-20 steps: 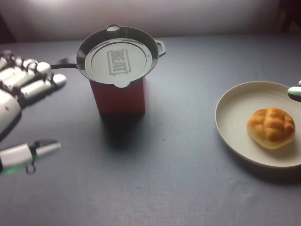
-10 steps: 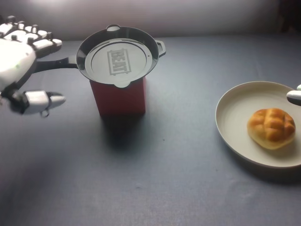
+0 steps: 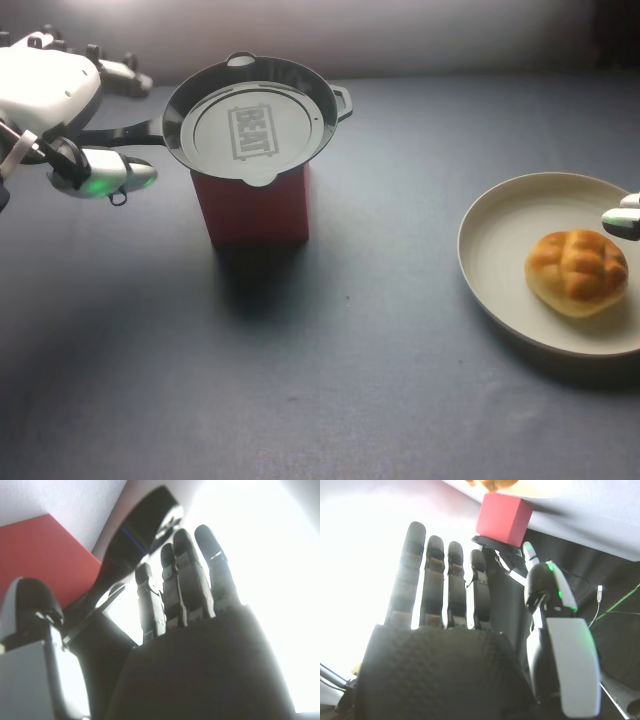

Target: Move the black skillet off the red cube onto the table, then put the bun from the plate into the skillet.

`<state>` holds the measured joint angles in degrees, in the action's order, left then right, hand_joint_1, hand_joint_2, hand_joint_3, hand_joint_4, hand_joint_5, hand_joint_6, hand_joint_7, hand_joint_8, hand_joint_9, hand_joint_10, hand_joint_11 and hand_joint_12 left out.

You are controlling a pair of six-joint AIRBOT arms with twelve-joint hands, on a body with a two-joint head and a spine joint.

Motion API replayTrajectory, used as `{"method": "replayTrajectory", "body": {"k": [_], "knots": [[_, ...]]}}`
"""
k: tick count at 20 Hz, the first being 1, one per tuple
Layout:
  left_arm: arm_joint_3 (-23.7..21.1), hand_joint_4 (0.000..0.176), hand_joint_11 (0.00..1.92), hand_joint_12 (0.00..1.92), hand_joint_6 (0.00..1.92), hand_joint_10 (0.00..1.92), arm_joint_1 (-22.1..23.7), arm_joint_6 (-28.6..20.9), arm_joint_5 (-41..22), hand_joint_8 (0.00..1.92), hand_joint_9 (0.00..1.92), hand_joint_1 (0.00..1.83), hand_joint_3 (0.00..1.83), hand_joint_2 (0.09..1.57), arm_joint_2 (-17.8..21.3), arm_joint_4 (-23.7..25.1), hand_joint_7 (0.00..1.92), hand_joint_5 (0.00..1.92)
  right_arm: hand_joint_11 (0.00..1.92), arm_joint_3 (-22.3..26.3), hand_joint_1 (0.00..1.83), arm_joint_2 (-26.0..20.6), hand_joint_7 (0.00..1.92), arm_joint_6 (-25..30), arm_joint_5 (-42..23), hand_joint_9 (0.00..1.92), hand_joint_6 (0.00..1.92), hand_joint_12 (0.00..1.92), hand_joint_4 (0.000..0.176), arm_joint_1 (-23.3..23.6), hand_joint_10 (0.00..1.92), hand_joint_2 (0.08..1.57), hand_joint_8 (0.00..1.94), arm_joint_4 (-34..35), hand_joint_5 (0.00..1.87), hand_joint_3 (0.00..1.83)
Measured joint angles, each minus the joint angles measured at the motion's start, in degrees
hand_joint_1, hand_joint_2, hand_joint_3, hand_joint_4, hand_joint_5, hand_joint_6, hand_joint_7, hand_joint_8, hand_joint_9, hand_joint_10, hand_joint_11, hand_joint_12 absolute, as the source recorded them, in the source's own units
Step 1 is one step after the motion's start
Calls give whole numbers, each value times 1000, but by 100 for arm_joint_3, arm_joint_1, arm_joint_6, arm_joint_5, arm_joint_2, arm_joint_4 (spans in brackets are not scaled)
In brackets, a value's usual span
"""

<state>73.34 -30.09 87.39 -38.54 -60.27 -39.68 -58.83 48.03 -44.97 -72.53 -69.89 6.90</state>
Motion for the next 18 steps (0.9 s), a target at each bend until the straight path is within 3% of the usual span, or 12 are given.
{"method": "replayTrajectory", "body": {"k": [1,2,4,5,6,8,9,11,12,14,16,18], "knots": [[-2,93,650,1562,974,734,-2,0,39,408,980,1022,5,1116,0,-7,1132,956,344,0,504,-2,393,-2,2,384,6,255,0,0,7,1301,9,9,398,5],[0,34,868,1627,985,1102,0,2,39,742,1026,1060,1,1113,-7,-2,1136,986,330,-2,503,-2,389,-2,7,379,4,248,0,0,4,1301,6,24,394,4],[79,0,835,1670,926,1347,20,-2,72,1133,972,954,2,1140,-72,-42,1042,1001,355,-2,459,-2,409,-2,2,407,3,258,6,0,12,1298,10,20,395,2],[138,0,818,1714,999,1431,46,-2,83,1264,970,929,1,1148,-127,-142,1042,1016,336,-2,459,0,416,0,7,406,4,250,0,0,11,1302,12,9,399,4],[170,0,972,1741,955,1428,48,0,76,1173,1117,894,2,1178,-146,-157,1161,1038,330,-2,434,0,418,-2,11,406,2,246,0,0,7,1310,8,-2,398,5],[286,0,1055,1663,933,1377,63,-2,66,1124,1173,875,1,1191,-251,-240,1196,1050,324,-4,427,0,418,0,37,405,2,243,0,0,6,1309,7,15,399,4],[356,0,1144,1651,1152,1398,63,-42,68,1234,1243,872,2,1209,-323,-345,1229,1033,318,-13,396,9,414,-2,35,402,0,240,0,0,3,1313,4,4,395,5],[426,0,1303,1908,1506,1864,-15,-387,37,1829,1305,808,0,1175,-382,-341,1201,1011,315,-13,382,24,422,-2,52,405,2,241,0,0,3,1314,4,4,404,3],[439,0,1379,1918,1813,1910,-81,-603,11,1903,1328,818,0,1157,-391,-354,1202,984,324,-15,374,42,427,-2,42,412,3,244,0,0,5,1312,5,4,406,2],[439,0,1429,1921,1917,1921,-166,-813,-85,1920,1386,1026,8,1220,-391,-363,1222,1115,317,-13,371,42,432,-2,66,409,1,234,0,0,1,1321,2,-11,408,3],[439,0,1603,1921,1921,1921,-302,-1139,-284,1921,1562,1384,3,1269,-391,-339,1390,1261,320,-13,340,44,431,-2,61,407,0,225,0,0,0,1325,1,-15,401,3],[400,0,1638,1921,1921,1921,-428,-1451,-507,1921,1605,1471,0,1242,-391,-330,1459,1306,332,-15,374,61,431,-2,66,411,2,229,0,0,3,1331,1,-7,403,3]]}}
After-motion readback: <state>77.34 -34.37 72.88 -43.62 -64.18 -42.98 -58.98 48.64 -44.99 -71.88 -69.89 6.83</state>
